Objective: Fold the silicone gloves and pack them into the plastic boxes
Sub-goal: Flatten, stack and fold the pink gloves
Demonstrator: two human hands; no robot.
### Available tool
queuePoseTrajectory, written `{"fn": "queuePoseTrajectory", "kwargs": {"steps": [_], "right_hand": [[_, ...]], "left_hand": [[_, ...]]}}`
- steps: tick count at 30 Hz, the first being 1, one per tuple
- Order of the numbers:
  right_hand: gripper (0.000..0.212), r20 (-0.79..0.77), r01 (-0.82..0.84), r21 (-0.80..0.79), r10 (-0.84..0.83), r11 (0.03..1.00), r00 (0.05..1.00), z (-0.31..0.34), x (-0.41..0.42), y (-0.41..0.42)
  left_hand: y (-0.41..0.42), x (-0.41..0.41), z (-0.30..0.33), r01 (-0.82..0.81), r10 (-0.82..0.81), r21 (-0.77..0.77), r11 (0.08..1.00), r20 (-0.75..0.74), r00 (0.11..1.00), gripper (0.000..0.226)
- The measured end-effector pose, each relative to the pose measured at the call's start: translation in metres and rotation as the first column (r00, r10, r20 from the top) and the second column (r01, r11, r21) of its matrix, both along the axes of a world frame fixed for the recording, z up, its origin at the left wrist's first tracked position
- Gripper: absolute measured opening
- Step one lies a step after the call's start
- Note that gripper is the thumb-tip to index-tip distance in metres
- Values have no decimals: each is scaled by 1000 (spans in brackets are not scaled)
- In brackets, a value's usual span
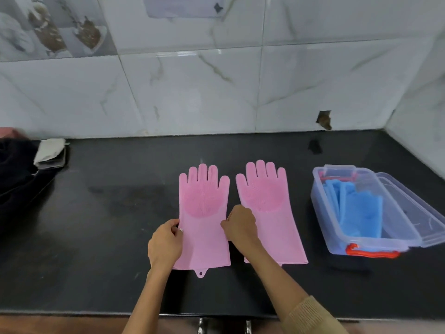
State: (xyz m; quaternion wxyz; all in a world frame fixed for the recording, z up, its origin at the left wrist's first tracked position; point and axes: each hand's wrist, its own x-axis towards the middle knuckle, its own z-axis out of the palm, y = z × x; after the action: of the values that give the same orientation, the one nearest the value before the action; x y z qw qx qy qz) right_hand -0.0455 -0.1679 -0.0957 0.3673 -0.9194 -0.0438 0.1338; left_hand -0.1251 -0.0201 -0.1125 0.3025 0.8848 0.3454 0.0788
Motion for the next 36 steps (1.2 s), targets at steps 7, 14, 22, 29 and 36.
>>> {"fn": "queuePoseTrajectory", "kwargs": {"steps": [7, 14, 22, 29, 36], "right_hand": [[38, 15, 48, -49, -47, 998, 999, 7, -1, -7], [17, 44, 104, 89, -108, 991, 993, 12, -4, -30], [28, 222, 415, 86, -423, 906, 878, 9, 32, -106], [45, 163, 339, -86, -323, 937, 932, -21, 51, -114], [39, 161, 214, 67, -222, 975, 962, -25, 58, -111]], "left_hand": [[-13, 0, 4, 8, -8, 12, 1000, 25, 1000, 33], [-26, -2, 13, -15, 15, 1, 1000, 57, 998, 35], [-87, 34, 31, 200, -165, -105, 974, 274, 948, 29], [-136, 85, 19, 229, -231, -70, 971, -25, 973, 28], [-140, 106, 16, 325, -270, -489, 810, 181, 946, 40]]}}
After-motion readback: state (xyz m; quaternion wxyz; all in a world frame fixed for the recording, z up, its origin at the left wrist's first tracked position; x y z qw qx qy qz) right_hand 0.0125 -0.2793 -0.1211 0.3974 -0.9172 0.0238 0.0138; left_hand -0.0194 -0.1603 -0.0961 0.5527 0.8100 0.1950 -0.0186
